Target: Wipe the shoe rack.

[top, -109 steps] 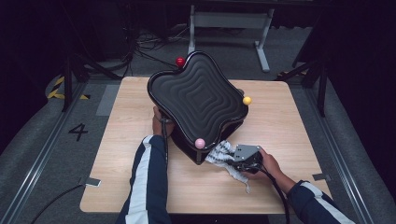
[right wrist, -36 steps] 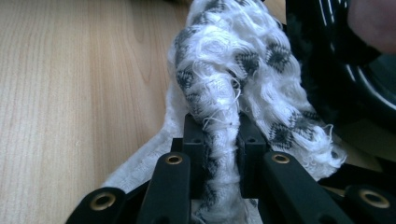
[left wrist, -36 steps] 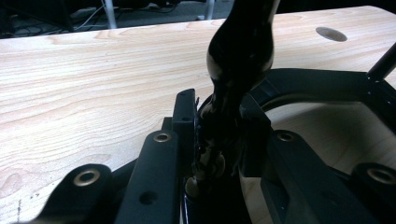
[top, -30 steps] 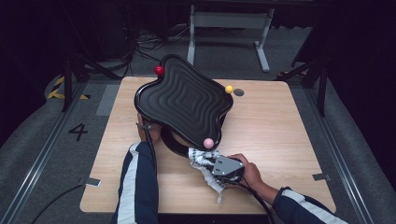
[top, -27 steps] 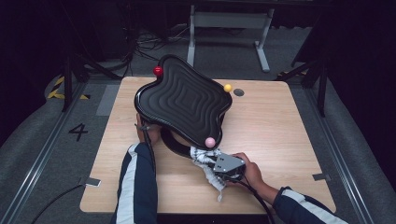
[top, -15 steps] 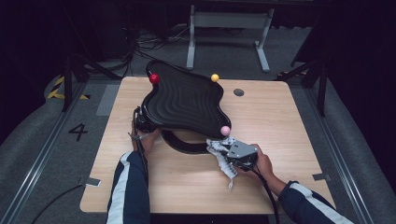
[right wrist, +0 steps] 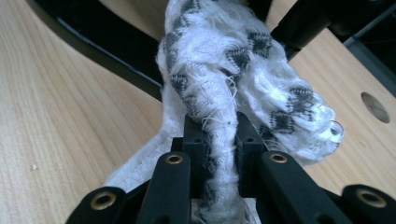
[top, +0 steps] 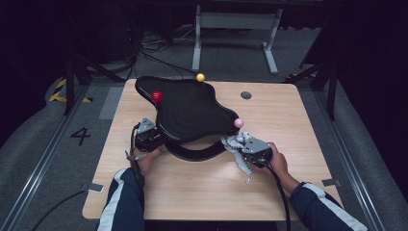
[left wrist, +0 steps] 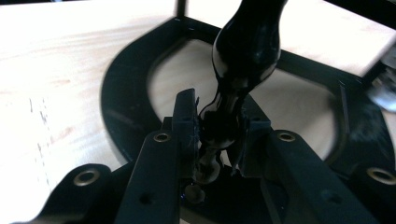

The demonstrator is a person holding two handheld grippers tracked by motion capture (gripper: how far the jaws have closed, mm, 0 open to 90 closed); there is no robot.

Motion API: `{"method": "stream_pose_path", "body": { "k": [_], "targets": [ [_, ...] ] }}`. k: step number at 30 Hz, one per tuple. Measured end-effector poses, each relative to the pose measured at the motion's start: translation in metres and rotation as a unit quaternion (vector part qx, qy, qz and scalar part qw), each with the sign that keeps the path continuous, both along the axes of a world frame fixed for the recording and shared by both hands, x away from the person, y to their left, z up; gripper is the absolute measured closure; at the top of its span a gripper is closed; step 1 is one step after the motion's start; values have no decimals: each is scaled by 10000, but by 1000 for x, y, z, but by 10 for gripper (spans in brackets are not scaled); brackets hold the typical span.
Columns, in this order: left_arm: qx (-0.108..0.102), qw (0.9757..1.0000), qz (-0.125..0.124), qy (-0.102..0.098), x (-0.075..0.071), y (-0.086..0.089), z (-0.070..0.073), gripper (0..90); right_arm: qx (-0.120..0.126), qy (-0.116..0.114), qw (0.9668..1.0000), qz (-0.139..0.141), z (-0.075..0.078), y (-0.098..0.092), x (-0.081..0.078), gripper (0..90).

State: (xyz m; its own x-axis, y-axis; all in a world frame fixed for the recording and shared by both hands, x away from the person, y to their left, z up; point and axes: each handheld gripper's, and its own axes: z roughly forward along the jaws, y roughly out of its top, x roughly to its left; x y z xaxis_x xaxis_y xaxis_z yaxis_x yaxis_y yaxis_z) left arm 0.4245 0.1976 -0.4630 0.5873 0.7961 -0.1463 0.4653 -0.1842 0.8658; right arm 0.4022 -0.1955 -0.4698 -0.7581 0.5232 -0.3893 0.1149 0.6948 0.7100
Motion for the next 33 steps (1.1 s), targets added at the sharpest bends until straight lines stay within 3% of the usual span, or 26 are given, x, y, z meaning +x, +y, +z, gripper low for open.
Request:
{"method": "stream_pose_path", "body": {
  "k": [7, 8, 13, 17, 22, 24, 27, 33],
  "targets": [
    [50, 9999, -149, 36, -17, -3, 1, 740, 444, -187, 9988, -110, 19, -13, -3, 793],
    [-12, 9999, -164, 35, -19, -4, 0, 740, 482, -232, 9985, -120, 22, -15, -5, 794],
    [68, 9997, -229, 36, -23, -7, 1, 740, 606, -506, 9969, -70, 32, -19, -11, 794],
    [62, 9996, -260, 7, -26, -10, 1, 740, 682, -600, 9959, 17, 37, -20, -18, 795],
    [97, 9996, -276, 3, -29, -15, 1, 740, 977, -799, 9920, 50, 51, -28, -28, 796],
    [203, 9993, -314, 11, -30, -16, 2, 741, 1087, -862, 9903, 109, 55, -30, -30, 796],
    [256, 9991, -329, 29, -30, -19, 3, 741, 1066, -1042, 9887, 166, 61, -25, -29, 796],
    [220, 9988, -447, 32, -30, -23, 2, 742, 1118, -1092, 9873, 299, 70, -15, -23, 795]
  ]
}}
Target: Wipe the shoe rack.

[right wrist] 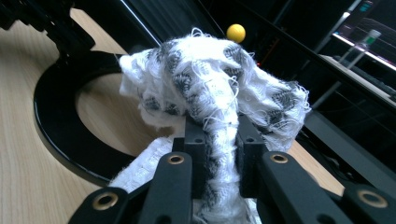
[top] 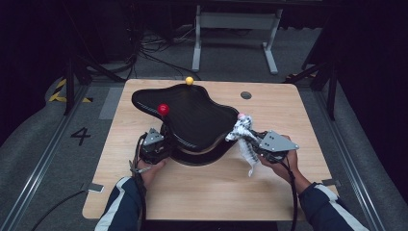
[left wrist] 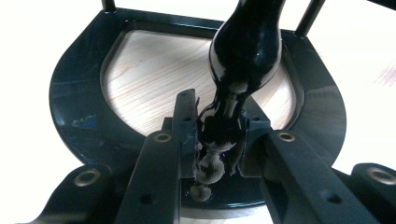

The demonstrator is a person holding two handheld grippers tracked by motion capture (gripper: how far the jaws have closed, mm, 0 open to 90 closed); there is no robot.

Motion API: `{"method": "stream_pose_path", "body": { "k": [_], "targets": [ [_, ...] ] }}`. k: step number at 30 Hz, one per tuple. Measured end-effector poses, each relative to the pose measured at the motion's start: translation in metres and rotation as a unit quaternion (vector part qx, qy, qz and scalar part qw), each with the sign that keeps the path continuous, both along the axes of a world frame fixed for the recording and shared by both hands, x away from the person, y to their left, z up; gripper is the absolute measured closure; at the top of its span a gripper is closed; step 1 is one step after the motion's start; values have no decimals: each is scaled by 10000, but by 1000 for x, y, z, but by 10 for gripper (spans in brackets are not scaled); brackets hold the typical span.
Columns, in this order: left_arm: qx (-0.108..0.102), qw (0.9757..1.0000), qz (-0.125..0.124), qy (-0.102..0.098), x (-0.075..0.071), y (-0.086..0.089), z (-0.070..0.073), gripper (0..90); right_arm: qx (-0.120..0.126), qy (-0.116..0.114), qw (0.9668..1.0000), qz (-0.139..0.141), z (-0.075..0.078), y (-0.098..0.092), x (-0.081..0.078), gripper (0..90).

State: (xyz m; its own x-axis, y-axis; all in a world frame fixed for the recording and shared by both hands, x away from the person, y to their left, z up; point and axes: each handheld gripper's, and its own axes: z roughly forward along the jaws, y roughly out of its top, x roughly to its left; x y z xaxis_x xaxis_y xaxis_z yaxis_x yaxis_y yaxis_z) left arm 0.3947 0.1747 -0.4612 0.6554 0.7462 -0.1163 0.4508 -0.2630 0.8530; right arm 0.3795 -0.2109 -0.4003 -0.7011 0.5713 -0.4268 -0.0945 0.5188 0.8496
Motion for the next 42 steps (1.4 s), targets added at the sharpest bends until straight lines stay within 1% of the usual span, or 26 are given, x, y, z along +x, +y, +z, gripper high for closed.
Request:
{"method": "stream_pose_path", "body": {
  "k": [1, 3, 4, 7, 9, 10, 11, 13, 14, 18, 19, 20, 22, 24, 25, 26, 28, 29, 31, 32, 33, 35, 36, 37, 38, 42],
  "targets": [
    [-16, 10000, -46, -26, 1, -1, 0, 742, -24, -24, 10000, 47, 3, 3, 2, 795],
    [5, 10000, -51, -20, 1, -2, 0, 742, -20, -49, 10000, 48, 4, 4, 2, 795],
    [-37, 10000, -59, -21, 1, -3, -1, 742, -2, -40, 9999, 92, 5, 6, 3, 795],
    [-18, 10000, -92, -29, 1, -5, -1, 742, 16, -125, 9996, 235, 10, 13, 3, 794],
    [-33, 9999, -90, -55, 1, -7, -2, 742, 18, -155, 9994, 320, 14, 19, 2, 793],
    [-31, 9999, -94, -60, 1, -7, -2, 742, 62, -150, 9991, 388, 15, 21, 1, 793],
    [-31, 9999, -94, -60, 1, -7, -2, 742, 62, -150, 9991, 388, 15, 21, 1, 793],
    [11, 9999, -87, -49, 1, -7, -1, 742, 77, -181, 9984, 529, 20, 26, -5, 792],
    [44, 9999, -98, -73, 1, -7, -1, 742, 102, -224, 9973, 695, 24, 30, -12, 792],
    [30, 9999, -88, -66, 0, -8, -2, 742, 102, -368, 9952, 901, 32, 36, -25, 791],
    [33, 9999, -92, -78, 0, -8, -2, 743, 70, -391, 9952, 897, 33, 37, -26, 791],
    [27, 9999, -94, -79, 0, -9, -2, 743, 19, -427, 9954, 852, 33, 39, -27, 790],
    [7, 9999, -103, -95, 1, -10, -2, 743, 62, -381, 9960, 808, 31, 36, -23, 789],
    [3, 9998, -150, -90, 1, -10, -2, 743, 13, -334, 9972, 675, 28, 33, -17, 788],
    [-17, 9998, -159, -100, 2, -10, -3, 743, -8, -317, 9978, 579, 26, 31, -13, 788],
    [10, 9998, -178, -90, 2, -10, -3, 743, -63, -324, 9985, 439, 22, 28, -7, 788],
    [30, 9998, -185, -89, 2, -10, -3, 744, -24, -226, 9994, 279, 18, 23, 2, 788],
    [52, 9997, -204, -92, 2, -10, -2, 744, 1, -129, 9998, 151, 15, 20, 9, 788],
    [13, 9998, -183, -86, 2, -11, -3, 744, -23, -93, 9999, -101, 9, 15, 19, 789],
    [38, 9998, -194, -73, 2, -11, -2, 744, 33, -4, 9998, -183, 6, 12, 24, 789],
    [50, 9997, -207, -72, 2, -11, -2, 744, 30, 52, 9996, -276, 4, 9, 29, 789],
    [108, 9995, -284, -108, 3, -10, -2, 744, -93, 54, 9988, -478, 0, 5, 36, 789],
    [108, 9995, -284, -108, 3, -10, -2, 744, -93, 54, 9988, -478, 0, 5, 36, 789],
    [81, 9995, -301, -104, 4, -10, -2, 743, -183, 166, 9975, -659, -6, -1, 44, 787],
    [28, 9996, -287, -64, 3, -11, -3, 743, -239, 202, 9967, -751, -9, -4, 47, 786],
    [39, 9995, -316, -58, 3, -11, -3, 744, -232, 417, 9949, -884, -17, -12, 56, 785]
  ]
}}
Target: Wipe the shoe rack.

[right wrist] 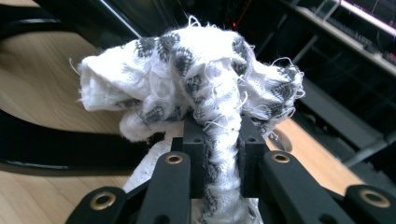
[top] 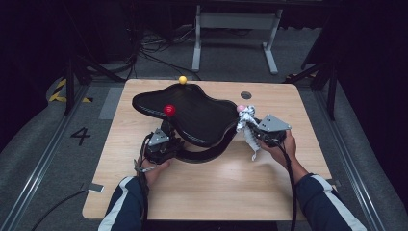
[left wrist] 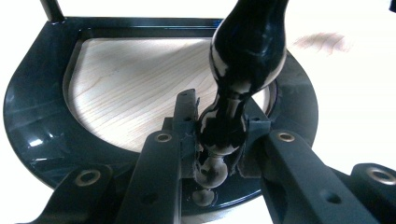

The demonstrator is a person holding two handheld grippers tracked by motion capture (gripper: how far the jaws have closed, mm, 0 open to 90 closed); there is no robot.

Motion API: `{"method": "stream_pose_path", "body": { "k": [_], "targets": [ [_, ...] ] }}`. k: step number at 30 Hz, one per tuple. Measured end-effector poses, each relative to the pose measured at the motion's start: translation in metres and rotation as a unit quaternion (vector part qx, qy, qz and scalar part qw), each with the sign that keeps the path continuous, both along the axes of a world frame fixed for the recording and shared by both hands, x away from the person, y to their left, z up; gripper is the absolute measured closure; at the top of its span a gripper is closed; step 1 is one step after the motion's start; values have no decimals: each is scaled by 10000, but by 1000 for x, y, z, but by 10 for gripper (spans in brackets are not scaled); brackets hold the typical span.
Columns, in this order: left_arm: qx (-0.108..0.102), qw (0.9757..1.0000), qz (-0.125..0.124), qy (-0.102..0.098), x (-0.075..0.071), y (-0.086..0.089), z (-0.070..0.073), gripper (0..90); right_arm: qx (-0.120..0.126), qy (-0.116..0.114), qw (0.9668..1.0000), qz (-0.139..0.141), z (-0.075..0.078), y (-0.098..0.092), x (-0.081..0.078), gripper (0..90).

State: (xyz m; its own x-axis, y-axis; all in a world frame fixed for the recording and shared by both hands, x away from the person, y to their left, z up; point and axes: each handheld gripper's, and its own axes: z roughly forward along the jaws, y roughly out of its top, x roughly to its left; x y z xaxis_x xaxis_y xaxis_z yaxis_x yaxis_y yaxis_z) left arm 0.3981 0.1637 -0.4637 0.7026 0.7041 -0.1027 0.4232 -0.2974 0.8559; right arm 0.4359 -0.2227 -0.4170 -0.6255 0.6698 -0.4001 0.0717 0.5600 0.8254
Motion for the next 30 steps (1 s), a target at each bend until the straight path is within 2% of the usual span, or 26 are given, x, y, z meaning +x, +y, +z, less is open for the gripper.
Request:
{"method": "stream_pose_path", "body": {
  "k": [2, 6, 7, 10, 12, 14, 19, 24, 26, 30],
  "targets": [
    [-25, 9999, -144, -60, 2, 1, -1, 741, 36, -27, 10000, 23, 0, 0, 0, 786],
    [-13, 9997, -252, -16, 1, -3, -2, 743, 71, -161, 9998, 120, 1, 3, -2, 788],
    [-46, 9997, -219, 32, 0, -5, -2, 745, 95, -167, 9997, 149, 1, 4, -2, 789],
    [33, 9998, -209, 70, 0, -7, -4, 753, 154, -156, 9995, 221, 2, 5, -3, 788],
    [-43, 9996, -283, 40, 2, -8, -6, 752, 225, -218, 9987, 392, 7, 9, -8, 788],
    [56, 9996, -251, 71, 1, -8, -5, 753, 239, -287, 9982, 474, 10, 12, -11, 787],
    [36, 9997, -241, 71, 1, -8, -5, 754, 360, -370, 9957, 768, 20, 20, -22, 787],
    [7, 9996, -257, 63, -1, -9, -4, 757, 354, -540, 9926, 1032, 30, 27, -38, 786],
    [15, 9994, -330, -61, 0, -9, -3, 761, 342, -593, 9913, 1123, 33, 29, -42, 786],
    [38, 9992, -376, -98, -1, -9, -1, 779, 336, -735, 9883, 1292, 42, 32, -54, 785]
  ]
}}
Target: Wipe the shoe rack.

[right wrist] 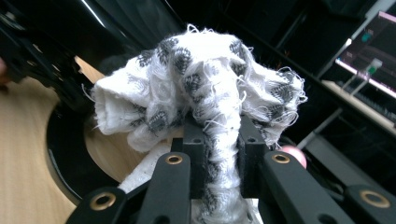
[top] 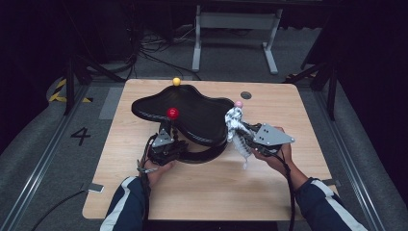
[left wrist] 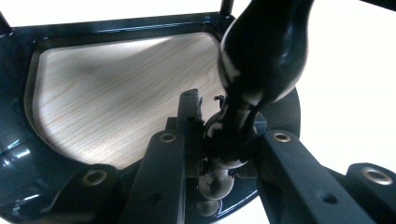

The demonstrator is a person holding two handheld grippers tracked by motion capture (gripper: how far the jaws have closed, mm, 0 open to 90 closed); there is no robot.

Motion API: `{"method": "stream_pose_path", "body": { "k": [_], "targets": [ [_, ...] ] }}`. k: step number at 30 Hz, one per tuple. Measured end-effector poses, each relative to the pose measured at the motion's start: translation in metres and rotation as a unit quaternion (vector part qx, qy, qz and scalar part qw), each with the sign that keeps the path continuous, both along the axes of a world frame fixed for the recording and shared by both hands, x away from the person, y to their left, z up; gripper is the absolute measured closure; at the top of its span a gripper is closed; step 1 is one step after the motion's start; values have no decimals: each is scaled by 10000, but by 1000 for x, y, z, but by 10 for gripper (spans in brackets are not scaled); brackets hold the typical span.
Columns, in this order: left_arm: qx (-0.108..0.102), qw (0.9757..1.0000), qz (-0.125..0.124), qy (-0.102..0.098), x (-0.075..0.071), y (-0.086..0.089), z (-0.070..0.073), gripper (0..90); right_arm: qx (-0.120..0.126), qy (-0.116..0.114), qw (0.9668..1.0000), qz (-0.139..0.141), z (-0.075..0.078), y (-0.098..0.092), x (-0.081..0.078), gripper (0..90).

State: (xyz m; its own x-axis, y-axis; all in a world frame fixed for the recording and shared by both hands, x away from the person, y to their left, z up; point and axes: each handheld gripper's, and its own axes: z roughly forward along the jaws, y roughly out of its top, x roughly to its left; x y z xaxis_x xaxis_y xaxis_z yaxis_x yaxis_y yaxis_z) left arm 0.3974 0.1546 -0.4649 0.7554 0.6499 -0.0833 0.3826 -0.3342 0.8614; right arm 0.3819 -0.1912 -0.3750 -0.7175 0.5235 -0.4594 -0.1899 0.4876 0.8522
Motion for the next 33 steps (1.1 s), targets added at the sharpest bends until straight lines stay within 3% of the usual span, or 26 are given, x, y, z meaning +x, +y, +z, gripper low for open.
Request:
{"method": "stream_pose_path", "body": {
  "k": [2, 9, 15, 18, 22, 26, 28, 33],
  "targets": [
    [52, 10000, 24, 26, -1, -1, 0, 792, 83, -93, 9999, 75, 6, 1, -9, 786],
    [122, 9999, 43, 6, 0, -2, -1, 792, 121, -135, 9995, 246, 10, 3, -17, 786],
    [128, 9999, 27, -44, 0, -3, 0, 784, 62, 89, 9999, 100, 0, 1, -8, 783],
    [15, 10000, 43, -65, 0, 0, 2, 729, 7, 197, 9998, -16, -6, -1, -1, 781],
    [28, 9999, 78, -74, -1, 0, 3, 682, -16, 278, 9994, -185, -12, -5, 5, 779],
    [116, 9999, 32, -86, -1, -1, 2, 723, 24, 225, 9997, -96, -9, -6, 2, 779],
    [172, 9998, 18, -79, -1, -2, 2, 792, 27, 182, 9998, -84, -7, -4, 0, 779],
    [258, 9996, 28, -77, -1, -4, 1, 810, 93, 26, 9999, 136, 3, 1, -13, 780]
  ]
}}
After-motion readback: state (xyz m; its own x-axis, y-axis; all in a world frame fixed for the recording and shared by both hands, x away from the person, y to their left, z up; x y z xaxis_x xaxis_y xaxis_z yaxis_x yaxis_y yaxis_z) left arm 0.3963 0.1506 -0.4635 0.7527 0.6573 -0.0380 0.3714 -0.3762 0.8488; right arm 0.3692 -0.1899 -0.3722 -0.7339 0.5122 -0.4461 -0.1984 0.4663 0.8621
